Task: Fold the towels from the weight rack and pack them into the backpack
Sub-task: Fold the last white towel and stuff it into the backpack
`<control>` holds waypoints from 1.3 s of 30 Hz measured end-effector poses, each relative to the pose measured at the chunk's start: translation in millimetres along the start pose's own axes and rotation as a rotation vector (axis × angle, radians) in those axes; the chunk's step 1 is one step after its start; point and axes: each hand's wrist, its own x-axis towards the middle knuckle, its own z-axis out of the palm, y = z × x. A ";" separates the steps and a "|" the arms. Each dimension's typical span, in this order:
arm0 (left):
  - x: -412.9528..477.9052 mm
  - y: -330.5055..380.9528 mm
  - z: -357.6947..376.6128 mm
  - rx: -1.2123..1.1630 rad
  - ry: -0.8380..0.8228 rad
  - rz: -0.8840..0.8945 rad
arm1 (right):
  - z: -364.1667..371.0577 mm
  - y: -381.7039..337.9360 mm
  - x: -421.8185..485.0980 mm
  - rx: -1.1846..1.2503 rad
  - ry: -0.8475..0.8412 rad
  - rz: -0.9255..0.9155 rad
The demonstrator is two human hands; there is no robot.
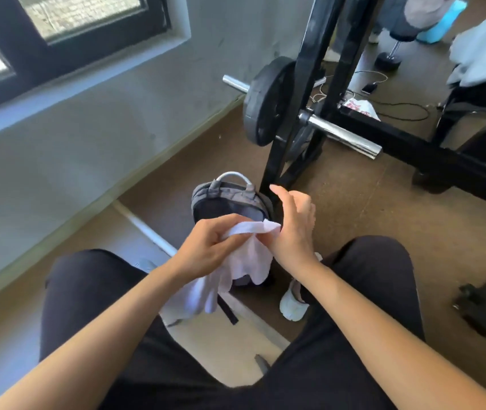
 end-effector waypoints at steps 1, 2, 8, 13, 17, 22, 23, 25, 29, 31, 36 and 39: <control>-5.9 -3.6 -1.7 0.009 -0.010 0.001 | 5.0 -1.8 -1.8 -0.015 -0.096 -0.063; -10.6 -8.0 -3.3 0.011 -0.007 0.003 | 10.2 -3.1 -4.9 -0.008 -0.162 -0.123; -27.9 -52.5 -20.3 0.482 0.199 -0.184 | 18.4 11.2 -12.0 0.230 -0.337 0.176; -39.7 -93.9 -31.7 0.768 0.110 -0.463 | 18.2 13.5 -11.3 0.153 -0.295 0.175; -46.5 -117.2 -42.5 0.742 0.172 -0.667 | 7.8 25.5 1.8 0.070 -0.220 0.259; -46.8 -132.7 -52.5 0.557 0.358 -0.789 | -11.8 49.4 17.4 0.055 -0.162 0.508; -46.5 -134.1 -53.8 0.530 0.390 -0.799 | -13.9 51.3 18.4 0.040 -0.181 0.561; -45.4 -136.2 -57.1 0.474 0.471 -0.791 | -16.3 52.4 19.2 0.009 -0.228 0.648; -40.4 -133.6 -60.0 0.313 0.629 -0.829 | -15.9 47.3 24.0 0.040 -0.364 0.823; -38.1 -131.3 -57.2 0.160 0.645 -0.813 | -11.1 44.7 23.2 0.152 -0.439 0.937; -29.1 -113.7 -40.0 -0.138 0.527 -0.666 | -4.0 35.4 11.2 0.917 -0.666 1.054; -26.1 -101.7 -24.1 -0.213 0.408 -0.615 | -2.2 24.1 8.0 1.066 -0.784 0.955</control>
